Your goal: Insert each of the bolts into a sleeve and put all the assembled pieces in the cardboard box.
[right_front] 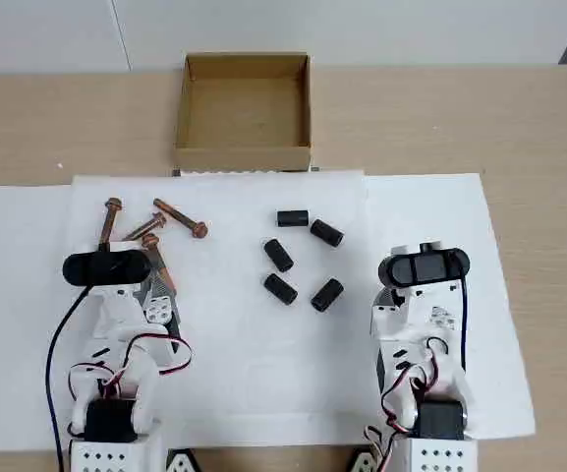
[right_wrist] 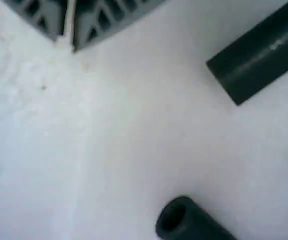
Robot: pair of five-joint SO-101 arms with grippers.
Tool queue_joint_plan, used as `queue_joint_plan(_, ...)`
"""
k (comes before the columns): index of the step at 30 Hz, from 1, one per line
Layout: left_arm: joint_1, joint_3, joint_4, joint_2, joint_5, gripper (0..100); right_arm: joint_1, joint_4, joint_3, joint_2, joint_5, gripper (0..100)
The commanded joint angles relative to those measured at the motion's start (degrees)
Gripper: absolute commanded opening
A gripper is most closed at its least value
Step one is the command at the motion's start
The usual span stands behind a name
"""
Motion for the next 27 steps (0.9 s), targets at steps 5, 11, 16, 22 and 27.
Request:
queue_joint_plan(5,0.2,-0.5,-0.2,-0.6,-0.5,0,-0.5,0.3,0.7,-1.2,-0.3,0.3)
queue_joint_plan(11,1.3,-0.7,-0.3,-0.6,-0.5,0,-0.5,0.3,0.7,-1.2,-0.3,0.3)
queue_joint_plan(16,1.6,-8.6,5.8,-0.3,-1.2,3,-0.5,0.3,0.7,-1.2,-0.3,0.3)
queue_joint_plan(22,1.2,-16.5,14.9,-0.2,-3.3,11,-0.5,0.3,0.7,-1.2,-0.3,0.3)
queue_joint_plan(27,1.1,-23.9,16.1,2.7,-6.0,11,-0.5,0.3,0.7,-1.2,-0.3,0.3)
